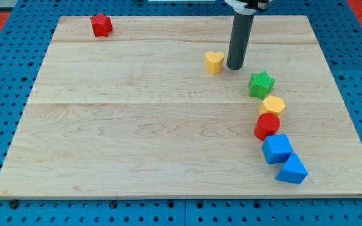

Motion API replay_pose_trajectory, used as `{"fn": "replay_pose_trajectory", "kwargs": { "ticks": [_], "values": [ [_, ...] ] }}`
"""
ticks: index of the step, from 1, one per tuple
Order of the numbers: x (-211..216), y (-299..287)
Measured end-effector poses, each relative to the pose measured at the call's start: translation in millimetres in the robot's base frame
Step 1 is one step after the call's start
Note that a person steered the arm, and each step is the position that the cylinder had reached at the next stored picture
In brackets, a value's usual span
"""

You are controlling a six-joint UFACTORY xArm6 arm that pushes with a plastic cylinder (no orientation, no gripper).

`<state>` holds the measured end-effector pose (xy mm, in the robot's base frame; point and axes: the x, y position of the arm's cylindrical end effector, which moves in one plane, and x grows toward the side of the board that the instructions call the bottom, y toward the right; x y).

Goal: Move the heart towards the top right corner

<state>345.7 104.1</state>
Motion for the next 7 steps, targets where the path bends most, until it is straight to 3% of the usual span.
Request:
{"fn": "replay_pose_trajectory", "kwargs": {
  "ticks": [4,5,7],
  "values": [
    [-8.0,34.9],
    [-12.5,12.6],
    [37.7,-40.5]
  ]
}}
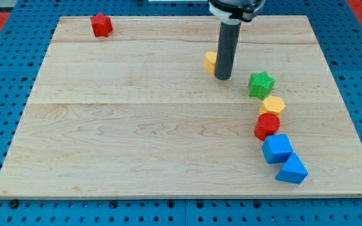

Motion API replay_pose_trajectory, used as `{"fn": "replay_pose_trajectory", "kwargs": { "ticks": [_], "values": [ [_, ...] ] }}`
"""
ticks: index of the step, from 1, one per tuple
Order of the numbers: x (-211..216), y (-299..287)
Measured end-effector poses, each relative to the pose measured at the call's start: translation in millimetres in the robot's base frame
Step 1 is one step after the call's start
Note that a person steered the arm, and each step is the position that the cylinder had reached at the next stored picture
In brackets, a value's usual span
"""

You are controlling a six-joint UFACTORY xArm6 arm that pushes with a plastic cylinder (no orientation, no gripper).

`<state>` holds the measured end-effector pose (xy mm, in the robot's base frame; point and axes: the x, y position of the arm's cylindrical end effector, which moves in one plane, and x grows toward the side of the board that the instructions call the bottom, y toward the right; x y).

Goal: Move the heart towards the top right corner

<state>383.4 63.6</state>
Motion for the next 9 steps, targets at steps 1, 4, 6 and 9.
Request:
{"fn": "replay_pose_trajectory", "kwargs": {
  "ticks": [1,4,6,9],
  "values": [
    [-47.1,-22.3],
    [-35.4,93.3],
    [-76.7,100.8],
    [-132.6,95.7]
  ]
}}
